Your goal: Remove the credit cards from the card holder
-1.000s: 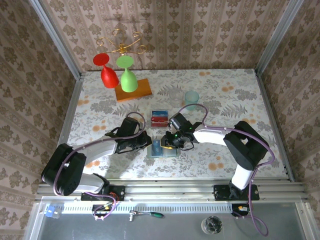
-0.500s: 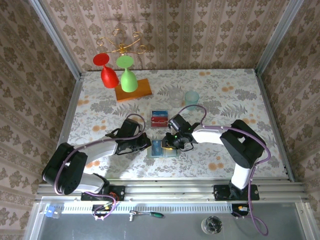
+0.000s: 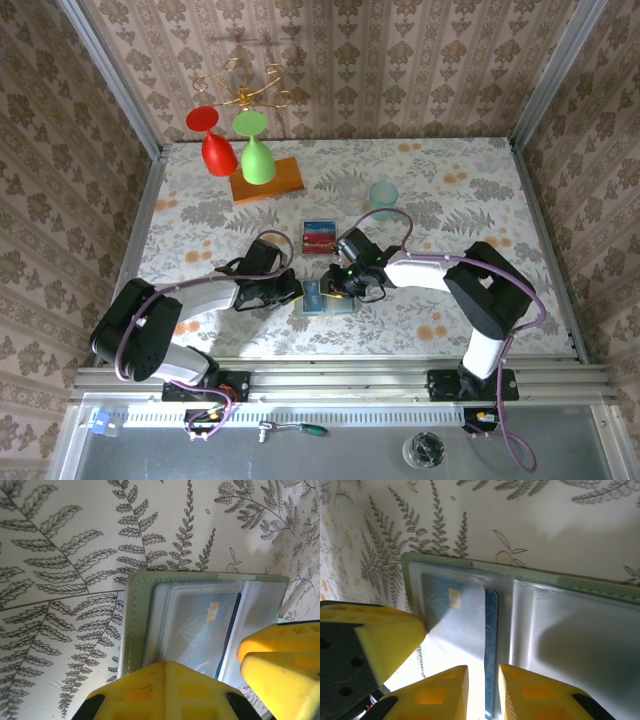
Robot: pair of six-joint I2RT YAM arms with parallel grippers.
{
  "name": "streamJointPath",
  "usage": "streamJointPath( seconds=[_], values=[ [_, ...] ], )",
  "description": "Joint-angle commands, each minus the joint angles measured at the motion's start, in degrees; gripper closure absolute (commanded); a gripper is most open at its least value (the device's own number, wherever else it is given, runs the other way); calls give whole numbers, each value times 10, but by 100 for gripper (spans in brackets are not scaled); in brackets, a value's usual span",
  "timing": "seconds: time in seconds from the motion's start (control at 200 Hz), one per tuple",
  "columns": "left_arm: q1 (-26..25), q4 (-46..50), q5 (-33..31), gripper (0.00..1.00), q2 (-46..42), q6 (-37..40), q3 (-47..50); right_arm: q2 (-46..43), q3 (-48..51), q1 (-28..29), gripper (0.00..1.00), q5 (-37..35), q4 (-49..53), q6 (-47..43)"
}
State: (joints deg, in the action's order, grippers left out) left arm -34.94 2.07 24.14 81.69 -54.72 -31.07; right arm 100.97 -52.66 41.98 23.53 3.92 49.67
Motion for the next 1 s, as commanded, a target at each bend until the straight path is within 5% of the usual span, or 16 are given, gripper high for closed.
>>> streamJointPath(
  seconds=[0.0,0.995],
  values=[
    [-2,33,-12,100,3,24,-4,-9,-2,5,75,16,-18,11],
    [-2,20,-10,100,1,22,13,36,-22,12,81,42,-29,21]
  ],
)
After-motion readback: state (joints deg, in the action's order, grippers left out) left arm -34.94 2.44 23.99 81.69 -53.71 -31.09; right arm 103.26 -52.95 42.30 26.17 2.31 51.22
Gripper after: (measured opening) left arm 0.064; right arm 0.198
